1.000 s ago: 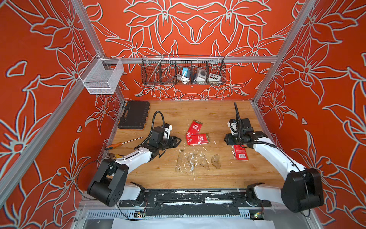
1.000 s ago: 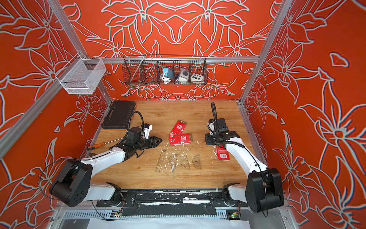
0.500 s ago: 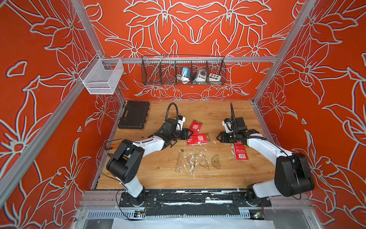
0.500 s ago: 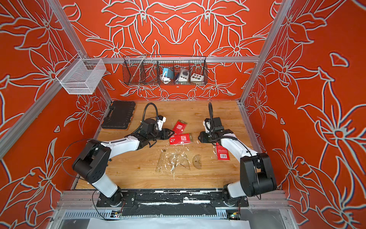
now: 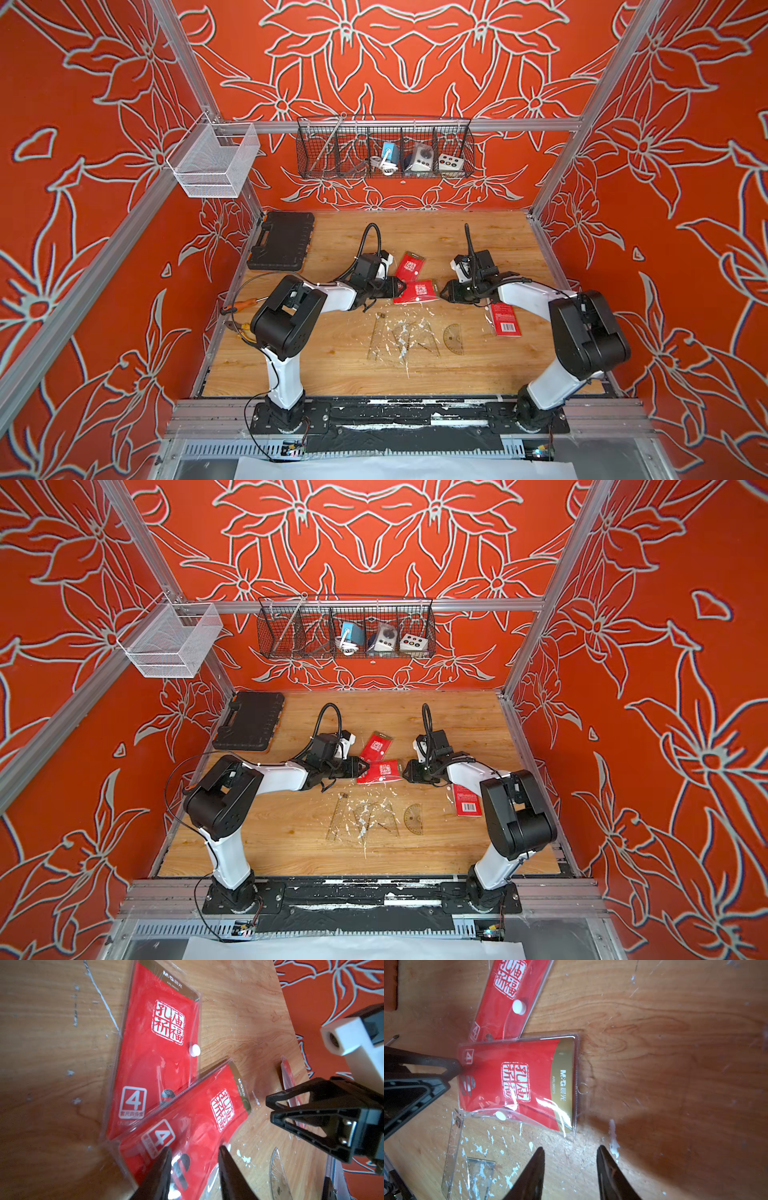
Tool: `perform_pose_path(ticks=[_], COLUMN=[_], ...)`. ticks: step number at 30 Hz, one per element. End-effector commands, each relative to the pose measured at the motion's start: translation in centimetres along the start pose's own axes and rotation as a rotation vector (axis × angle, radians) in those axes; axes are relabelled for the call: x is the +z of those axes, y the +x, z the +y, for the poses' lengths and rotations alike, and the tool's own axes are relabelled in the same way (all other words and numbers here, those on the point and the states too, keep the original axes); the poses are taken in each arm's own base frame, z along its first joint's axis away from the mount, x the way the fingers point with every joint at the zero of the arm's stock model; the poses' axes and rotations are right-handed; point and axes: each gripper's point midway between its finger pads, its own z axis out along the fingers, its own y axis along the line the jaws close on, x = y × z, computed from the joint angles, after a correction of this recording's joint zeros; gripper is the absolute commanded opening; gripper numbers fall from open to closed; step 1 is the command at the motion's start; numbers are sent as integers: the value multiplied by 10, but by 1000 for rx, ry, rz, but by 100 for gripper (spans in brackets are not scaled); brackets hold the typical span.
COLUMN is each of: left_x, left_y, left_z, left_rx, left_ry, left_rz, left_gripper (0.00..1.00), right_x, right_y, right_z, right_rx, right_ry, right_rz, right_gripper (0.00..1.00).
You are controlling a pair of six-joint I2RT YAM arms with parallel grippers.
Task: Open the ruler set and take out the ruler
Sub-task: Pick up the ruler set bag from the center of the board.
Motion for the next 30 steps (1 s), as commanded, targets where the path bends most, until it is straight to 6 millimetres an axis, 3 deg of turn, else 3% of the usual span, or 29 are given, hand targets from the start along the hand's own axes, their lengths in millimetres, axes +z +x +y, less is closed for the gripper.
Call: perform_pose_path(ticks=[1, 18, 30], left_x=[6, 15, 22], left_y=[3, 10, 12], left_z=[5, 10, 11], left_rx=[-2, -10, -12], left_ry=[-10, -14, 3], left_rz=[12, 52, 65], left_gripper=[38, 33, 30], right_x=[5, 23, 29], right_y=[-11, -12, -17], right_z=[11, 26, 38], right_rx=[1, 4, 10], right_ry=[-46, -161, -243], right_rz=[-30, -22, -47], right_gripper=[43, 40, 14])
